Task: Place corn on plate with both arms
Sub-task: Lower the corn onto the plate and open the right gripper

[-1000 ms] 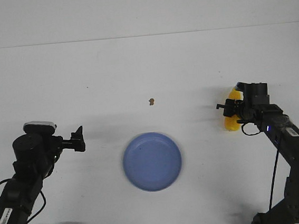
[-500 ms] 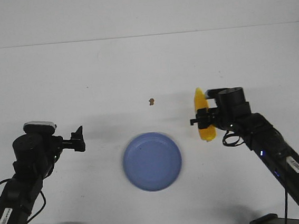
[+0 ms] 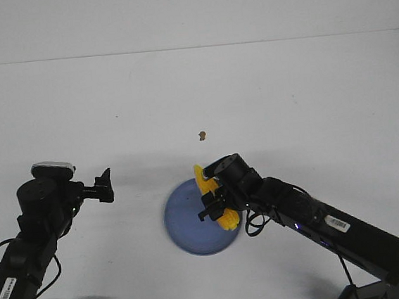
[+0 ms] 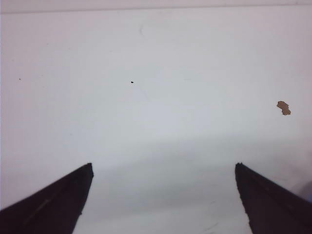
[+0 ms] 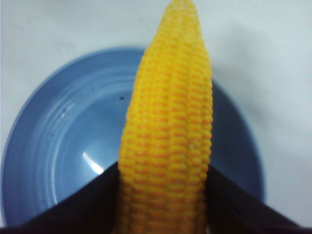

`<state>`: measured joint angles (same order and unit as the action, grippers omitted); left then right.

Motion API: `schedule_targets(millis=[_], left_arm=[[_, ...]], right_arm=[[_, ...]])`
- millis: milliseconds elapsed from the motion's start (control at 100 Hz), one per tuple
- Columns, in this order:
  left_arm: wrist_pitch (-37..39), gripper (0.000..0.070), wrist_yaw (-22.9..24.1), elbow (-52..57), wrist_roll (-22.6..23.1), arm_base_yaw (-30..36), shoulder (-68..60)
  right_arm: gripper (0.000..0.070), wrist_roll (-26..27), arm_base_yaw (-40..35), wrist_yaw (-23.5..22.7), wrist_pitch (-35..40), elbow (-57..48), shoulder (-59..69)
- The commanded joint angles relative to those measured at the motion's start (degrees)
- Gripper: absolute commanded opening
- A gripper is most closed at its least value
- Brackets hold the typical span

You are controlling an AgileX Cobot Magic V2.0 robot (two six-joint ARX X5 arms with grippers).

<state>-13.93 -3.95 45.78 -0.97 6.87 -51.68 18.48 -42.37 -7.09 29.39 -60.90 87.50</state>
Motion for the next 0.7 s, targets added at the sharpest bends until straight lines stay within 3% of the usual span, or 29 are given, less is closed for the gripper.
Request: schedule_targets(millis=[0,170,300,450,690], left_arm=[[0.3,0.0596,0.1,0.3,0.3,0.0,-0.4],[0.3,0.0596,0.1,0.3,0.3,0.0,-0.4],[0.5,0.0596,0.1,0.3,0.3,0.0,-0.4],[0.7,0.0584,0.1,0.3,0.3,0.0,-0.4],[1.4,0.0584,0.1,0.3,0.3,0.0,-0.4]], right_arm=[[0.0470,1.0,-1.1,1.3,-0.7,-0.6,1.2],[0.0599,1.1,-2.0,2.6,-0.8,-0.6,1.5],[0.0605,0.5,-1.7,3.1,-1.0,-0.6,1.0],[0.0605,-3.3,1.1,7.3,-1.2,-0.6,-3.9],[0.0605,-9.6,14.6,8.7,1.3,-0.6,-18.2]])
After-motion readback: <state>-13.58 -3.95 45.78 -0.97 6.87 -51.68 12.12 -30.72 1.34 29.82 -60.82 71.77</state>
